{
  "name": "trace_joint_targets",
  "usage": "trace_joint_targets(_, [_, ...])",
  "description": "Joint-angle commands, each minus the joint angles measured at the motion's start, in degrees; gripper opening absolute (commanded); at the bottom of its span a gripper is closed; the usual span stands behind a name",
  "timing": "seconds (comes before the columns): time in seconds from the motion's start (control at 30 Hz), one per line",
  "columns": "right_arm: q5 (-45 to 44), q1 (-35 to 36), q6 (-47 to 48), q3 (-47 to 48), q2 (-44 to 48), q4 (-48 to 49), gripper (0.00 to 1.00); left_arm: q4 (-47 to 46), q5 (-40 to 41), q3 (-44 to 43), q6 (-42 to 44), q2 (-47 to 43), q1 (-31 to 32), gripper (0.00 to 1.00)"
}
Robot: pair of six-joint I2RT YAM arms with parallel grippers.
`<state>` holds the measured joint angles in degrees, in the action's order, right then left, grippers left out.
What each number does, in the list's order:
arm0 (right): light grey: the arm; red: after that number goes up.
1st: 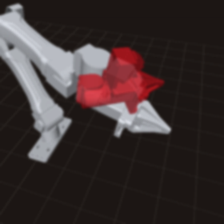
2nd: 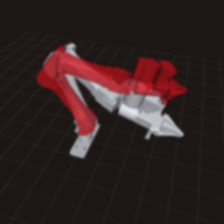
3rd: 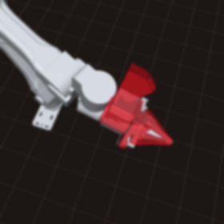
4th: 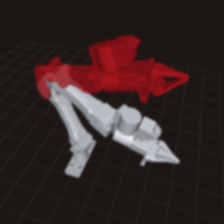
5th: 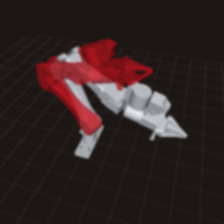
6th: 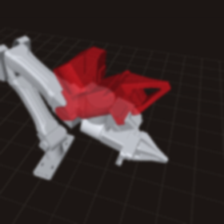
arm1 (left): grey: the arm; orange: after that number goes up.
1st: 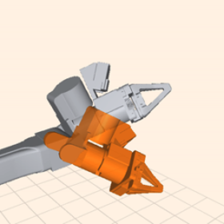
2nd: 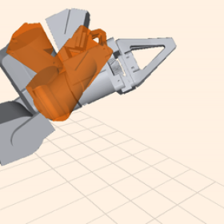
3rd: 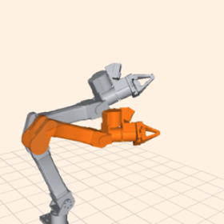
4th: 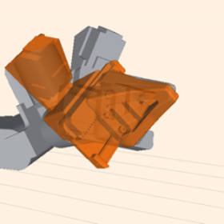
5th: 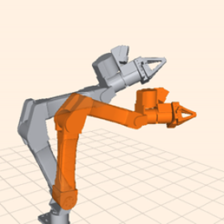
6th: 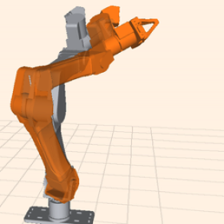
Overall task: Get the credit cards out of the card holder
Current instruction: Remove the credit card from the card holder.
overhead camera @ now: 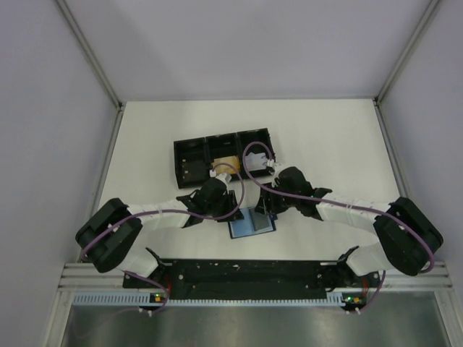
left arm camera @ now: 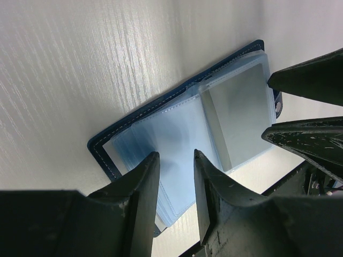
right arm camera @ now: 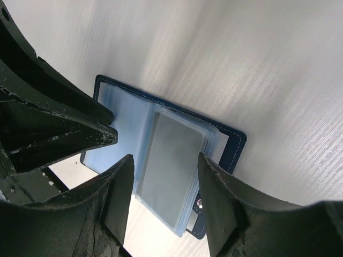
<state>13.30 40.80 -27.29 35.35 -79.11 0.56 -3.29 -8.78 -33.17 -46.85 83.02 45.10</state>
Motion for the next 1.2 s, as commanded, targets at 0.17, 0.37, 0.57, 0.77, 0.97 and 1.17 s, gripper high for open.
trace_joint_targets(0.17, [1.56,0.69,-0.92,2.0,-2.45,1.12,0.51,2.5,-0.19,1.79,0.09,1.18,0.34,0.37])
trace_joint_targets(0.37, [-3.54,0.69,-1.54,1.91,-2.72,-2.31,0.51,2.32,-0.19,2.05,0.09,1.26,0.34,0.37])
trace_joint_targets(0.57, [-3.37,0.69,-1.28,1.83,-2.54,-2.85,0.51,2.32,-0.28,1.88,0.09,1.44,0.34,0.37])
trace_joint_targets(0.77, [-1.17,0.69,-1.28,1.91,-2.19,-1.44,0.5,2.32,-0.28,1.88,0.18,1.53,0.42,0.37])
trace_joint_targets(0.97, [-2.31,0.69,-0.4,2.61,1.14,-3.01,0.5,2.32,-0.45,1.79,0.09,1.79,0.42,0.37])
trace_joint_targets(1.17, [-2.93,0.69,0.04,3.32,4.23,-3.46,0.51,2.32,-0.45,1.62,0.27,2.14,0.34,0.37])
